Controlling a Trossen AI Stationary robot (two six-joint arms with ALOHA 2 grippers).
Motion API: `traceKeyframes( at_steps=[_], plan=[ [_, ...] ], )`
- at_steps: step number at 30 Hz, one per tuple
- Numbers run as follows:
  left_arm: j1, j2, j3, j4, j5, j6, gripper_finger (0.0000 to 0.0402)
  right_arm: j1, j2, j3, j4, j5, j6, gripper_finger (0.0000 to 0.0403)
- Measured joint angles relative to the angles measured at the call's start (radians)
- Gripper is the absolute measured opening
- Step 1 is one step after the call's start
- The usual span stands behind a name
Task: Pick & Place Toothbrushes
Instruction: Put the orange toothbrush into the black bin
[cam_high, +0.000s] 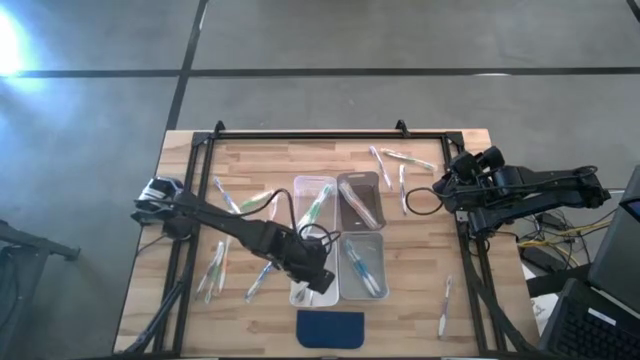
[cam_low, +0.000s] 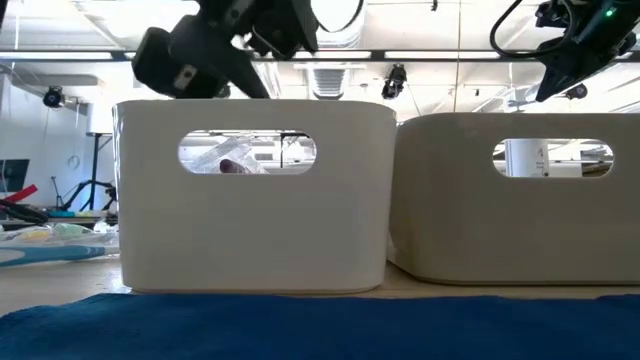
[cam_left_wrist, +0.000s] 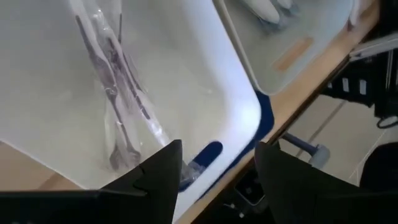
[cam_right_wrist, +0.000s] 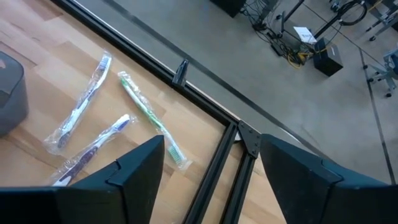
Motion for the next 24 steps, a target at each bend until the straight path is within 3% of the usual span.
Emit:
traceKeyframes(
  at_steps=[11,24],
  plan=[
    [-0.002,0.026,0.002,-0.018,-0.05,-0.099,0.0189,0.0,0.0,0.0,0.0,0.0,0.0,0.0243],
    [0.005,0.038,0.002,-0.081,-0.058,0.003,0.0167,0.0,0.0,0.0,0.0,0.0,0.0,0.0219]
  ],
)
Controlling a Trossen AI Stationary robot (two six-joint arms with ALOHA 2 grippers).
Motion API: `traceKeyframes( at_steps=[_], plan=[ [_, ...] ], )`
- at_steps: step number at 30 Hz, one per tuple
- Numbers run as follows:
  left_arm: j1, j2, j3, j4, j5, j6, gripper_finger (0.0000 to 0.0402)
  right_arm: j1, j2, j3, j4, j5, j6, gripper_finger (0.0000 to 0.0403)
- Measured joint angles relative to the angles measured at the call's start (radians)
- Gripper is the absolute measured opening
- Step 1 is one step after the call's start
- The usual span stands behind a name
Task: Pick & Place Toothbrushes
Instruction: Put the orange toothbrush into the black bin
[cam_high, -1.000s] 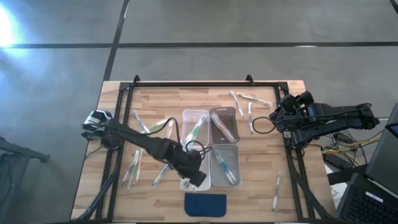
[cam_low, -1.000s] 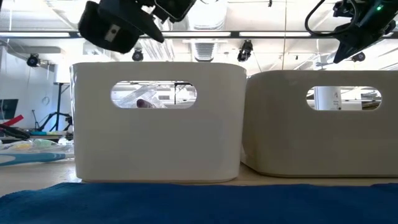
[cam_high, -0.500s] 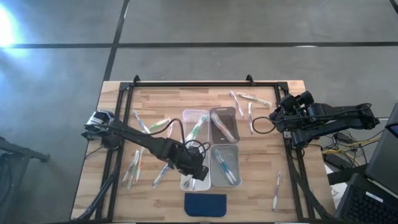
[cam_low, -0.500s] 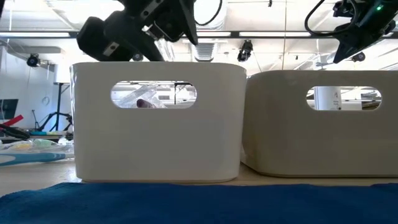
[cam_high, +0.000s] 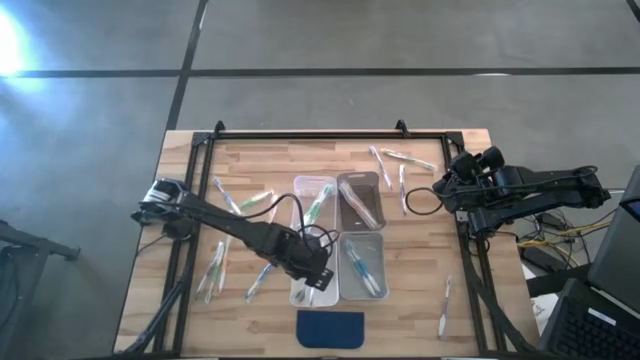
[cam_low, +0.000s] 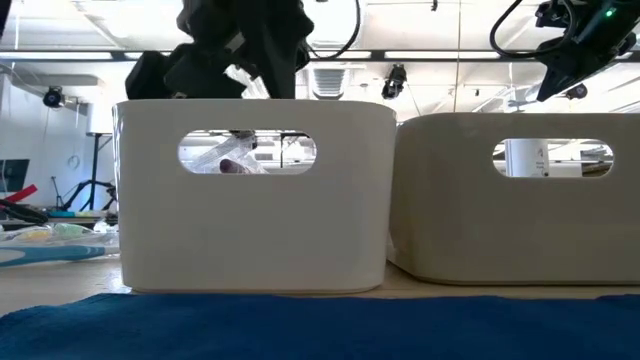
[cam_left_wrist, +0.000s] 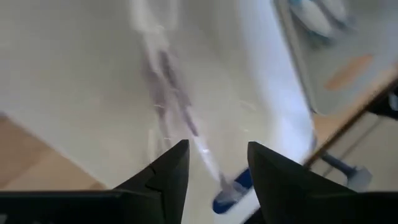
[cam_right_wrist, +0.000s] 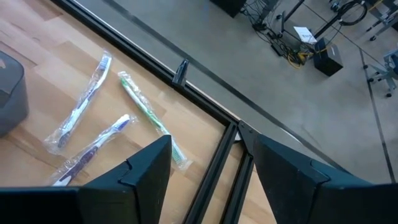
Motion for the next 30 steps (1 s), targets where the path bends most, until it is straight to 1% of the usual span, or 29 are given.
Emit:
traceKeyframes(
  at_steps=[3,8,10,14,18,21,23,26,30],
  plan=[
    [-0.017,0.0,0.0,0.065,0.058,0.058,0.0167,0.0,0.0,0.0,0.0,0.0,0.0,0.0224],
    [-0.064,0.0,0.0,0.224,0.206,0.185,0.0167,0.0,0.0,0.0,0.0,0.0,0.0,0.0234],
    [-0.094,0.002,0.001,0.234,0.2,0.262,0.0167,0.0,0.0,0.0,0.0,0.0,0.0,0.0238],
    [-0.153,0.013,0.0,0.232,0.107,0.391,0.0167,0.0,0.0,0.0,0.0,0.0,0.0,0.0245],
    [-0.17,0.013,0.008,0.219,0.095,0.393,0.0167,0.0,0.0,0.0,0.0,0.0,0.0,0.025],
    [-0.163,0.005,0.028,0.165,0.082,0.4,0.0167,0.0,0.0,0.0,0.001,0.0,0.0,0.0251],
    [-0.152,0.002,0.047,0.095,0.046,0.399,0.0167,0.0,0.0,0.0,0.001,0.0,0.0,0.0248],
    [-0.132,0.002,0.069,-0.067,-0.046,0.37,0.0167,0.0,0.0,0.0,0.002,0.0,-0.003,0.0238],
    [-0.116,-0.002,0.085,-0.306,-0.138,0.336,0.0167,0.0,0.0,0.0,0.003,-0.001,-0.007,0.0222]
  ],
)
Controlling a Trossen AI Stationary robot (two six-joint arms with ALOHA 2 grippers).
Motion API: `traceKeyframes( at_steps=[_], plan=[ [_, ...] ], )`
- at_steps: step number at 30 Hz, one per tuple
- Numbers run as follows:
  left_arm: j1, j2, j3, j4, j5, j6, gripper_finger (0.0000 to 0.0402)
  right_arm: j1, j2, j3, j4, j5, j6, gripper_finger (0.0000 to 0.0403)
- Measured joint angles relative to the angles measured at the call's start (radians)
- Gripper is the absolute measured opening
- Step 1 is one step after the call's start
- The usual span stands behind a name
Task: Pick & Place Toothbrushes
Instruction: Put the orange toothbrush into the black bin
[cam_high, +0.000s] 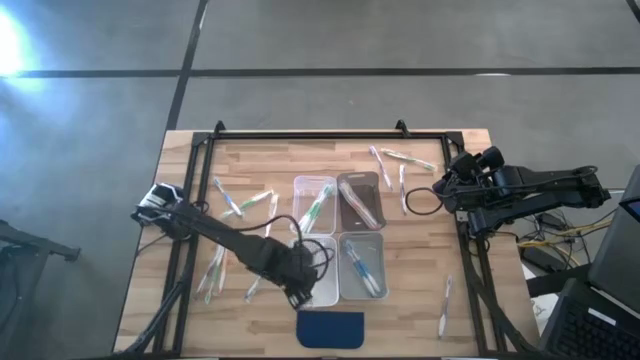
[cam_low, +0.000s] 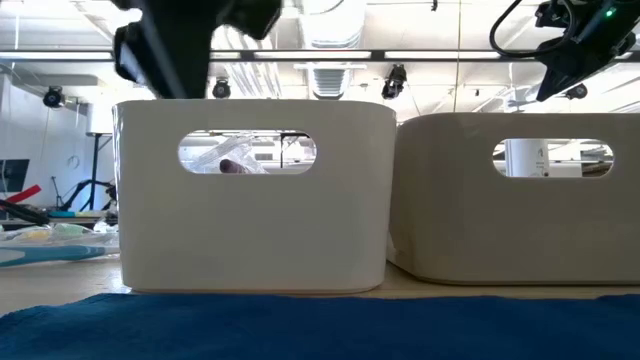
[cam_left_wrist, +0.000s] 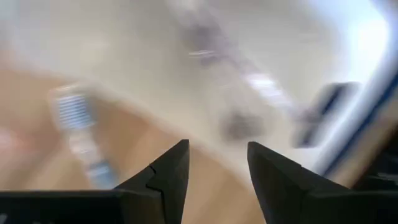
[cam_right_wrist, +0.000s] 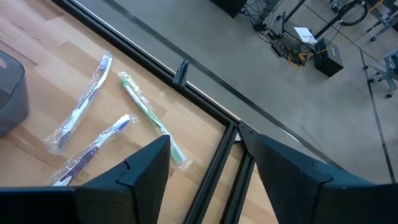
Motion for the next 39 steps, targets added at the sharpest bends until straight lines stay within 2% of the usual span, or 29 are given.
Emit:
traceKeyframes(
  at_steps=[5,10,14,21,24,27,33,36,39],
  plan=[
    [-0.008,-0.037,-0.003,-0.16,-0.152,0.005,0.0167,0.0,0.0,0.0,0.026,-0.013,-0.045,0.0195],
    [-0.01,-0.08,-0.003,-0.164,-0.321,0.105,0.0167,-0.001,0.0,-0.01,0.128,-0.077,-0.133,0.0153],
    [-0.01,-0.131,-0.003,-0.164,-0.448,0.181,0.0167,-0.001,0.001,-0.022,0.201,-0.089,-0.205,0.0118],
    [-0.01,-0.25,-0.038,-0.117,-0.618,0.338,0.0167,-0.001,0.002,-0.024,0.209,-0.089,-0.213,0.0075],
    [-0.007,-0.318,-0.086,-0.064,-0.634,0.386,0.0167,0.0,0.002,-0.024,0.209,-0.088,-0.214,0.0065],
    [-0.003,-0.391,-0.148,-0.043,-0.642,0.366,0.0167,0.0,0.001,-0.024,0.209,-0.087,-0.214,0.0058],
    [0.062,-0.546,-0.327,-0.045,-0.682,0.088,0.0167,0.0,0.003,-0.024,0.212,-0.085,-0.214,0.0054],
    [0.143,-0.607,-0.425,-0.045,-0.631,-0.01,0.0167,0.0,0.002,-0.024,0.22,-0.084,-0.218,0.0062],
    [0.247,-0.647,-0.502,-0.043,-0.567,-0.028,0.0167,0.0,0.002,-0.024,0.221,-0.084,-0.218,0.0075]
  ],
)
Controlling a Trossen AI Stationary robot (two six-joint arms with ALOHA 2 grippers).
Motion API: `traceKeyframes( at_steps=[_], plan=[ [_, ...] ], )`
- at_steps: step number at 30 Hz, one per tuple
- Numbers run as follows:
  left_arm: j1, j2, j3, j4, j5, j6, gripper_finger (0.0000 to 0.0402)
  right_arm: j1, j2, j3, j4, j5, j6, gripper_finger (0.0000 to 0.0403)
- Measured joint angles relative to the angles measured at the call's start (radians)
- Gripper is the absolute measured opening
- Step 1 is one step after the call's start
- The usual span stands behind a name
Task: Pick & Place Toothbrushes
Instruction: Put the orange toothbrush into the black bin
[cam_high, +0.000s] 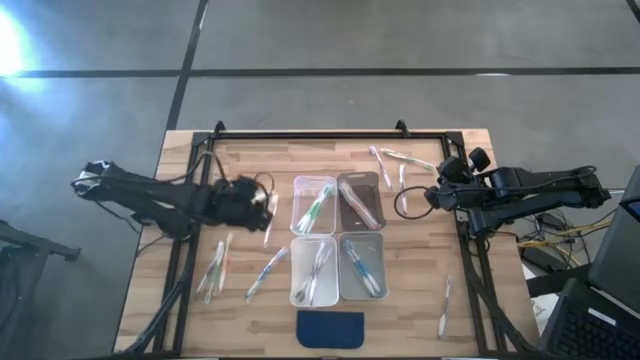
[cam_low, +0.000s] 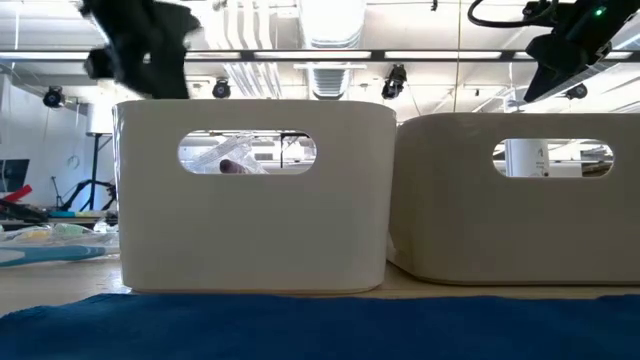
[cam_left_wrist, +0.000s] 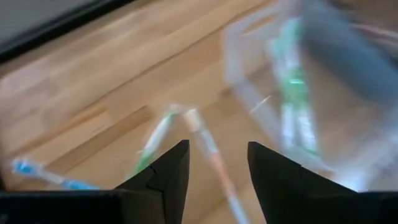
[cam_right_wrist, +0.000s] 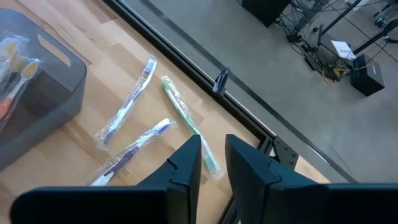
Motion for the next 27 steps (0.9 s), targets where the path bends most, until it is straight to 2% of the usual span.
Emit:
traceKeyframes(
  at_steps=[4,8,14,21,27],
  plan=[
    [0.125,-0.02,-0.061,0.01,0.053,-0.012,0.0167,0.0,0.0,0.0,0.001,0.0,0.0,0.0094],
    [0.183,-0.02,-0.106,0.065,0.087,-0.014,0.0167,0.0,0.0,0.0,0.001,0.0,0.0,0.0111],
    [0.188,-0.019,-0.183,0.218,0.191,-0.011,0.0167,0.0,0.0,0.0,0.004,0.0,0.003,0.0134],
    [0.189,-0.019,-0.242,0.287,0.293,-0.047,0.0167,0.0,0.0,0.0,0.007,0.0,0.013,0.0158],
    [0.187,-0.014,-0.279,0.333,0.304,-0.067,0.0167,0.0,0.0,0.0,0.007,0.0,0.037,0.0177]
  ],
)
